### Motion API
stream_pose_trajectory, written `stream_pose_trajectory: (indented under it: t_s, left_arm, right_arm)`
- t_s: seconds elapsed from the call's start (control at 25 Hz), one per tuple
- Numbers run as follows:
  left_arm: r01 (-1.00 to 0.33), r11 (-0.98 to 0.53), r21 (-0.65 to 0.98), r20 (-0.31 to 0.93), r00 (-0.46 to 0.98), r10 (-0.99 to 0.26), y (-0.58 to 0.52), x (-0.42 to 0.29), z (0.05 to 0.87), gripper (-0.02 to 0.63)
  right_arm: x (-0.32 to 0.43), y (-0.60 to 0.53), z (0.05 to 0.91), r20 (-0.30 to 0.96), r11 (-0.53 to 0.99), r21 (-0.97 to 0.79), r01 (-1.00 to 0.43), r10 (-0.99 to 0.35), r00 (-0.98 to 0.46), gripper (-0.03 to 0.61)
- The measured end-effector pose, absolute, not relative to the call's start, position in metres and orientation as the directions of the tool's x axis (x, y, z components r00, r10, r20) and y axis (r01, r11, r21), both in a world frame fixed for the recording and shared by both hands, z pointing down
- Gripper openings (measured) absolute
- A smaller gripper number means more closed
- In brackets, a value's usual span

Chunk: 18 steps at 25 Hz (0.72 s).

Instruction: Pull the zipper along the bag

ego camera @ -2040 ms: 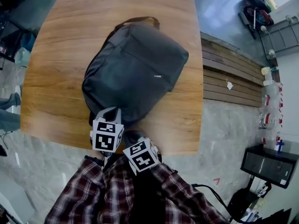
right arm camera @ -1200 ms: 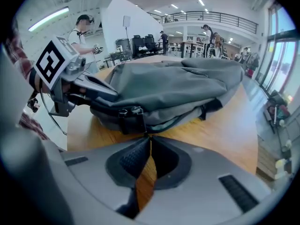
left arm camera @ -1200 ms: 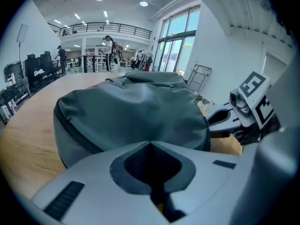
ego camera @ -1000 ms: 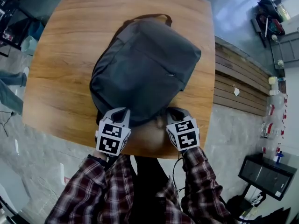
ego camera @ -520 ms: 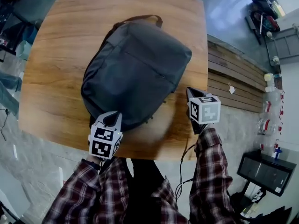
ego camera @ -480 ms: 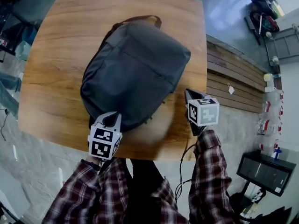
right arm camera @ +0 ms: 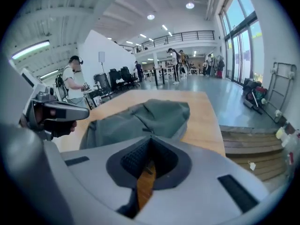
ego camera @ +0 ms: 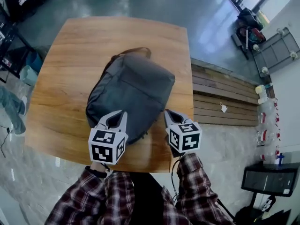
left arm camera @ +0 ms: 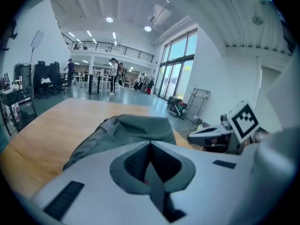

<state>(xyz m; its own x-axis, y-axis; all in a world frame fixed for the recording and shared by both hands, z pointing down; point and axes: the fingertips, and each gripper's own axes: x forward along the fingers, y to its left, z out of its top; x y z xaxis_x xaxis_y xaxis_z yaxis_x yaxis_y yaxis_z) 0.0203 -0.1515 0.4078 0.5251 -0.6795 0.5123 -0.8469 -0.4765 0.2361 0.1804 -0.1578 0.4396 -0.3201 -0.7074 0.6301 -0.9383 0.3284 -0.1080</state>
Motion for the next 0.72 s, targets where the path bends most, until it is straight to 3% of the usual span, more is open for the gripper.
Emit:
stream_pose_trajectory:
  t_s: [0.36, 0.52, 0.72]
  left_arm:
    - [-0.822, -0.550, 0.149, 0.171, 0.569, -0.804, -0.148, 0.048, 0.228, 0.008]
    - [-0.810, -0.574, 0.120, 0.099, 0.585, -0.805, -0.127, 0.051, 0.199, 0.008]
    - [-0.798, -0.589, 0.129, 0.057, 0.599, -0.799, -0.110, 0.056, 0.193, 0.008]
  right_arm:
    - [0.120, -0.136, 0.251, 0.268, 0.401, -0.050, -0.915, -0.877, -0.399, 0.006]
    - [0.109, -0.118, 0.208, 0.161, 0.407, -0.017, -0.913, -0.900, -0.404, 0.006]
    - [0.107, -0.100, 0.194, 0.118, 0.414, -0.020, -0.910, -0.903, -0.413, 0.006]
